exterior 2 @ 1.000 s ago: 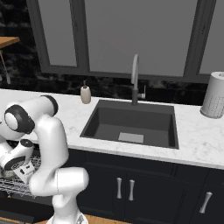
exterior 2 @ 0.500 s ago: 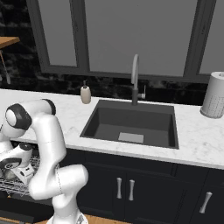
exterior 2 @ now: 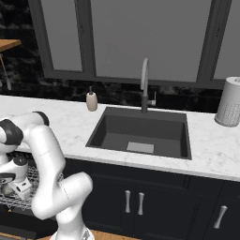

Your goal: Pick up the cup and bowl from the counter, place them in the dishwasher, and close the dishwasher door.

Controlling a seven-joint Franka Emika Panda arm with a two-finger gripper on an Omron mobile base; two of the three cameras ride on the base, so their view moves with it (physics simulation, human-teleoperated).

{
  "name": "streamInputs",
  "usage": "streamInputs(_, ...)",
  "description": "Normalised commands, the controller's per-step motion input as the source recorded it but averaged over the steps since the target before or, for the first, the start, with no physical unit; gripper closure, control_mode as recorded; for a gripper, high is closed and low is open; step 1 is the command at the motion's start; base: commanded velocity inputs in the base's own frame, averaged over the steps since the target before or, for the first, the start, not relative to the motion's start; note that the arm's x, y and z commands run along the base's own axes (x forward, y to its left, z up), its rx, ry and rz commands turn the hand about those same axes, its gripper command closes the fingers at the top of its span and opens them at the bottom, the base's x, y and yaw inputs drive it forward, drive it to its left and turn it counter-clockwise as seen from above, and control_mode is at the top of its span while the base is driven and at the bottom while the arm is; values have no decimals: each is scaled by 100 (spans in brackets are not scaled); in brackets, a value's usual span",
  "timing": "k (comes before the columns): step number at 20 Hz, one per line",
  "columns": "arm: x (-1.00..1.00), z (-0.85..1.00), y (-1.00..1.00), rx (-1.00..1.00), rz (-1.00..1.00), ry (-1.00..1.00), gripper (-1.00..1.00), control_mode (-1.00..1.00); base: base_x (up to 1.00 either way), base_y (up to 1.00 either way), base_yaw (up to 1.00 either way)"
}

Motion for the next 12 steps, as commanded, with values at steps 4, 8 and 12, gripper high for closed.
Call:
streamInputs(4,60,0,33,-5,-6,0,100,-100,0,0,0)
streamInputs(8,66,-4,26,-3,-5,0,100,-100,0,0,0)
streamInputs(12,62,-16,24,-4,-4,0,100,-100,0,0,0)
